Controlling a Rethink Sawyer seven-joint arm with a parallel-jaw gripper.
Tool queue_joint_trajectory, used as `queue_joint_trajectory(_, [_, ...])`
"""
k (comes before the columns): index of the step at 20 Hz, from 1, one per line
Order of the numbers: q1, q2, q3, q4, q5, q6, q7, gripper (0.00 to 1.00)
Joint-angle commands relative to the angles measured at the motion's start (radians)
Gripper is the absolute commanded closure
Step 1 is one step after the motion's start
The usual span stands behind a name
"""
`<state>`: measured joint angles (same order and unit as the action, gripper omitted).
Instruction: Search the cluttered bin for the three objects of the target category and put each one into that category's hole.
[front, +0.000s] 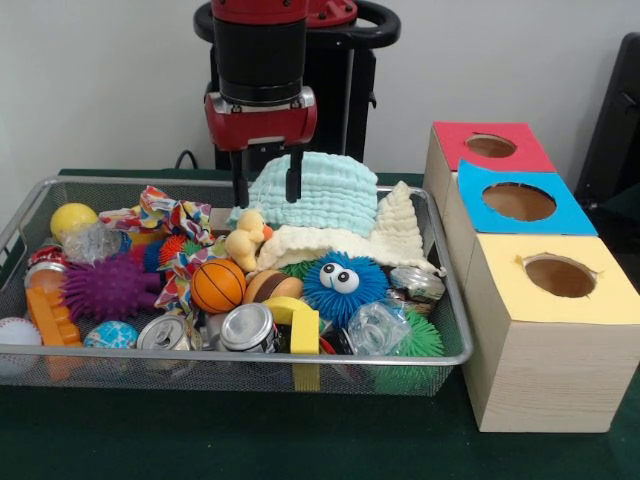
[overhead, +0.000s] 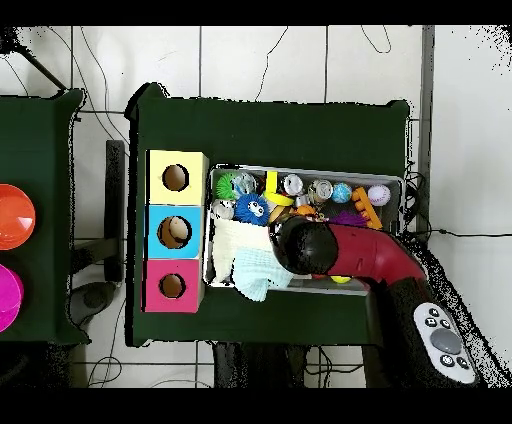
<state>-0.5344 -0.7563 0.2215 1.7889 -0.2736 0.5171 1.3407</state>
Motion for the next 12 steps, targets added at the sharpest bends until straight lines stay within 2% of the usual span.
queue_joint_trajectory(1, [-0.025,0.035,0.011,-0.066,0.019,0.008,0.112,0.00])
queue_joint_trajectory(7, [-0.020,0.054,-0.001,-0.052,-0.004,-0.054,0.128,0.00])
queue_joint_trajectory(12, [-0.019,0.059,-0.013,-0.066,-0.020,-0.053,0.121,0.00])
